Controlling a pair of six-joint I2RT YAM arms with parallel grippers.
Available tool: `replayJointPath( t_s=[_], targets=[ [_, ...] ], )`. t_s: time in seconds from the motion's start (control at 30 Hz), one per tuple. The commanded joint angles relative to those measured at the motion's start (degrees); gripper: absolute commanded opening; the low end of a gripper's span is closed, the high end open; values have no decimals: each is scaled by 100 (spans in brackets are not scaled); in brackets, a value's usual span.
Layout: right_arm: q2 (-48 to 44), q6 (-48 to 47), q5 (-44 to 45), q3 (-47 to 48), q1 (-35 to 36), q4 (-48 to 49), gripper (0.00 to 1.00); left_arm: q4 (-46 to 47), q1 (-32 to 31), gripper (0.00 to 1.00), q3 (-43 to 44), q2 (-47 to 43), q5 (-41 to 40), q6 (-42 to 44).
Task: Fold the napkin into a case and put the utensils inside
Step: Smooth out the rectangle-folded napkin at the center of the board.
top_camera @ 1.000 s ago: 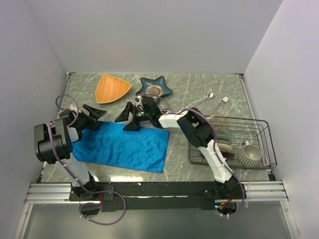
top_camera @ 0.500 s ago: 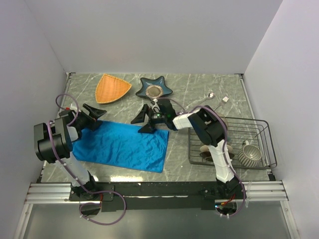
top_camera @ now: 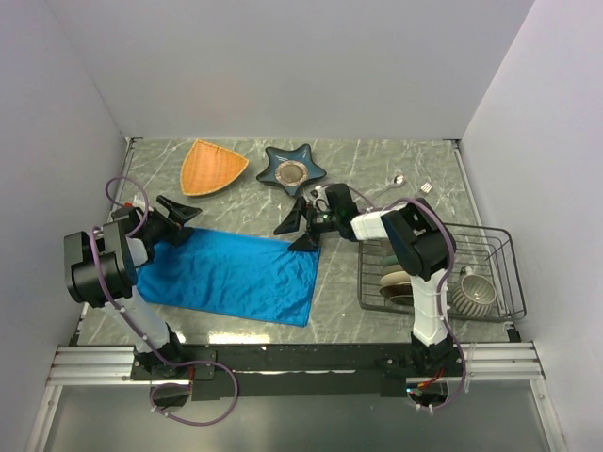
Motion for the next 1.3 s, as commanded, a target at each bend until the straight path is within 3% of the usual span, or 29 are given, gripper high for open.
replayJointPath(
  t_s=[0.0,0.3,0.53,1.0,1.27],
  targets=[
    [-48,-822,336,-24,-186,-1062,100,-82,54,99,27,101,-343,169],
    [93,-1042,432,539,-63,-1291,100,234,-411,99,185,-575,-35,-59],
    [181,-1279,538,759,-54,-1651,100,639,-684,99,247,-129,-185,-376],
    [251,-1605,714,979,-142,-2214,100,420,168,99,931,901,-211,-8],
    [216,-1596,749,1110,-116,-2143,100,-660,529,99,1740,761,-79,1044]
  ],
)
